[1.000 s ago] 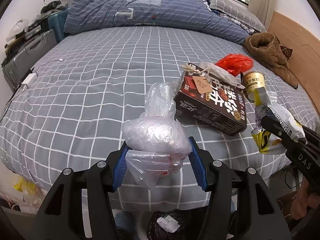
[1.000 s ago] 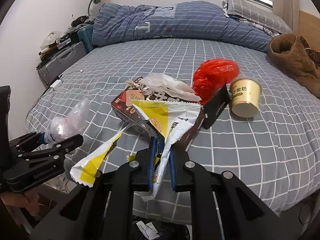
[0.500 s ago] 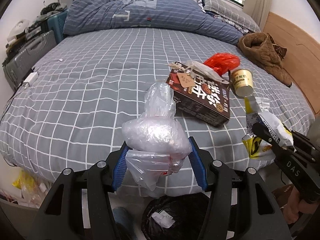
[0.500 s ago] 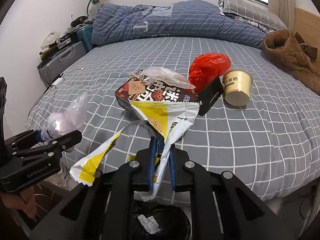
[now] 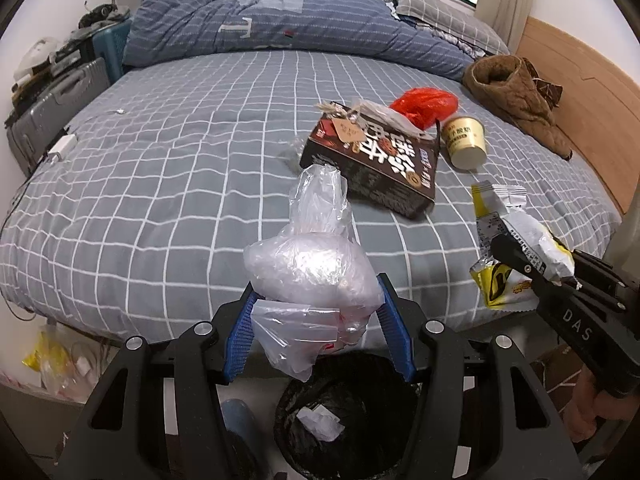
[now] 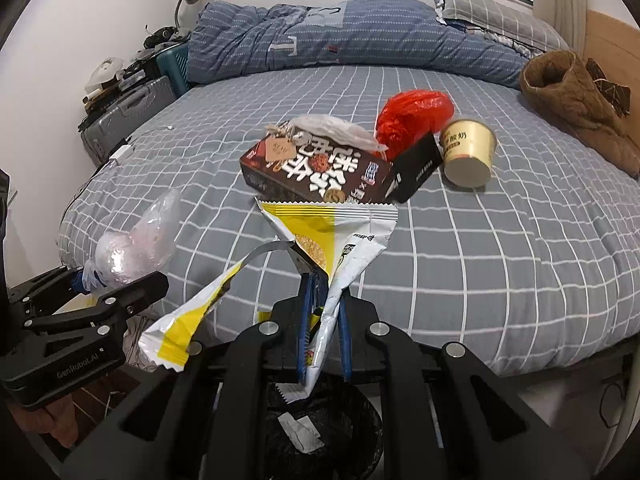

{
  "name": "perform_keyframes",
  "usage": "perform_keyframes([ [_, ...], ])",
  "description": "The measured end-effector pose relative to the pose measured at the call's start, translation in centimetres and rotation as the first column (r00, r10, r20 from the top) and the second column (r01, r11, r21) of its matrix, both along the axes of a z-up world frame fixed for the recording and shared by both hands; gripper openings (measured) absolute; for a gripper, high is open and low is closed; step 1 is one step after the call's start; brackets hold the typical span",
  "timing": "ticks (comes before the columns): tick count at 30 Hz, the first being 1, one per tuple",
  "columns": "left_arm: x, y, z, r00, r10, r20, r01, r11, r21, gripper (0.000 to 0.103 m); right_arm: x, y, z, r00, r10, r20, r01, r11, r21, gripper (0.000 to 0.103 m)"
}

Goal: Collect trash

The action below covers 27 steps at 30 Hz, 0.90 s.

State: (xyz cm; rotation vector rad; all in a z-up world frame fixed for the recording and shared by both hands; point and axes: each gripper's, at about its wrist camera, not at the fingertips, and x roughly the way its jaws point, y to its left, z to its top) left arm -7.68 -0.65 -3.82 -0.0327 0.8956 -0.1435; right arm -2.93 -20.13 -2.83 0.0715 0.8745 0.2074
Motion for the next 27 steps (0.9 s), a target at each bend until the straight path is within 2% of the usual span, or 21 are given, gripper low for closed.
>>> perform_keyframes([
  [27, -7.2, 0.7, -2.7, 0.996, 0.011, -0.089, -0.009, 1.0, 0.015, 0.055, -7.0, 0.5, -2.7, 0.995, 0.007, -0.099, -0.009, 1.0, -0.012, 0.012],
])
